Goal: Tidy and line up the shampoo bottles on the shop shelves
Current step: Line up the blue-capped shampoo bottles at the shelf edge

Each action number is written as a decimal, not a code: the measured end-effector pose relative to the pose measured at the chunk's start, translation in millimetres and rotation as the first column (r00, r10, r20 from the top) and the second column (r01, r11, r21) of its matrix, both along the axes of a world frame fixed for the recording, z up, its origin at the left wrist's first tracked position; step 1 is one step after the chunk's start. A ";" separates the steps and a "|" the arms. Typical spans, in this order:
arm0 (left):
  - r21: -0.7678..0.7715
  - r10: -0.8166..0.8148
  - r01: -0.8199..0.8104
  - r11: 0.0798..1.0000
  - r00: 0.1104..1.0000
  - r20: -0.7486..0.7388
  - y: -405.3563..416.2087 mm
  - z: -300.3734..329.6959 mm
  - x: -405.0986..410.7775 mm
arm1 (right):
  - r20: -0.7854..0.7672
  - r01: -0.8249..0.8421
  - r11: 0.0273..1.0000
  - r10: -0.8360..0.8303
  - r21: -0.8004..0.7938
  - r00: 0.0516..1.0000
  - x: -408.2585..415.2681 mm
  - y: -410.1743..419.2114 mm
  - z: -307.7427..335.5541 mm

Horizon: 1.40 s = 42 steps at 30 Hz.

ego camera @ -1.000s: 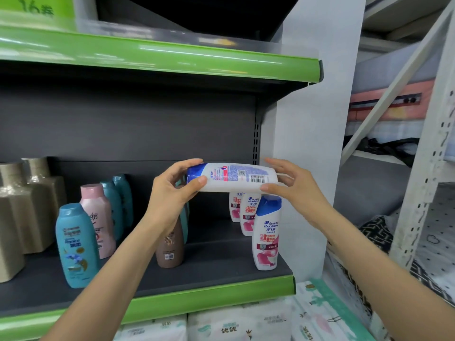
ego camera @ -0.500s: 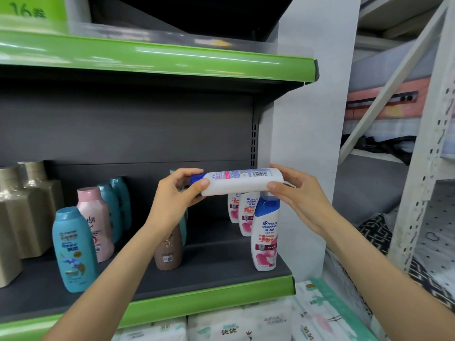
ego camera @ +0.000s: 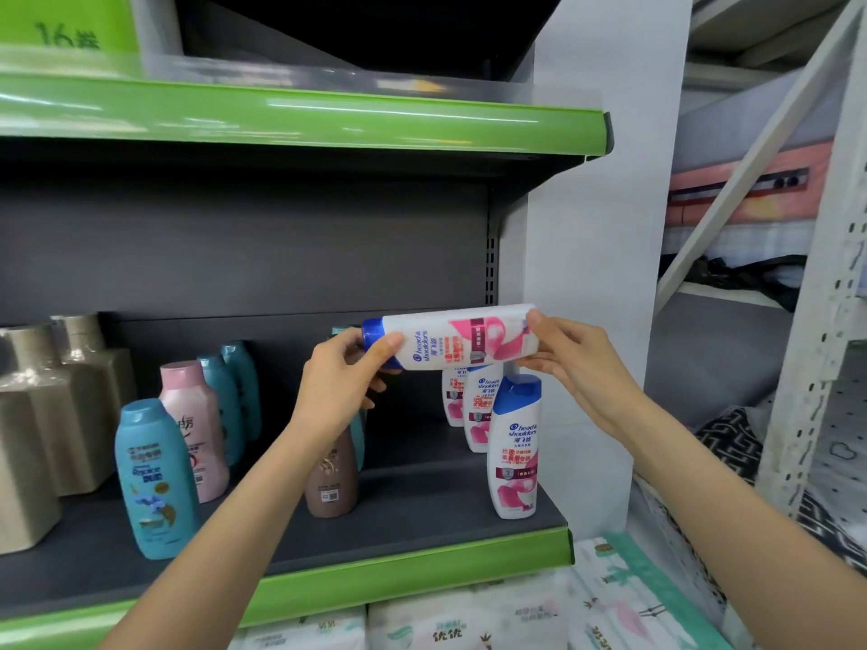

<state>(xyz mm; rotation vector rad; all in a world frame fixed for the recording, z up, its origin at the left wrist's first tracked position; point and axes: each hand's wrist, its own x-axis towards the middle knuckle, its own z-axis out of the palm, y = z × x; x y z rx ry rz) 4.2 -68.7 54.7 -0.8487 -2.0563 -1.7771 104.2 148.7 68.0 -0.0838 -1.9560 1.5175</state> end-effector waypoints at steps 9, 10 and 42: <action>0.232 -0.088 0.052 0.971 0.985 0.147 9.9 10.5 0.2 | 0.010 0.121 0.961 -0.127 0.248 0.992 -5.1 2.4 -5.6; 0.239 -0.057 0.027 0.971 0.991 0.118 11.6 11.4 -0.7 | 0.010 0.157 0.935 -0.169 0.318 0.986 -5.6 4.6 -6.2; -0.613 -0.269 0.127 0.780 0.952 -0.146 97.6 -24.9 -55.9 | 0.096 0.084 0.734 -0.200 0.674 0.975 -8.6 23.5 -25.5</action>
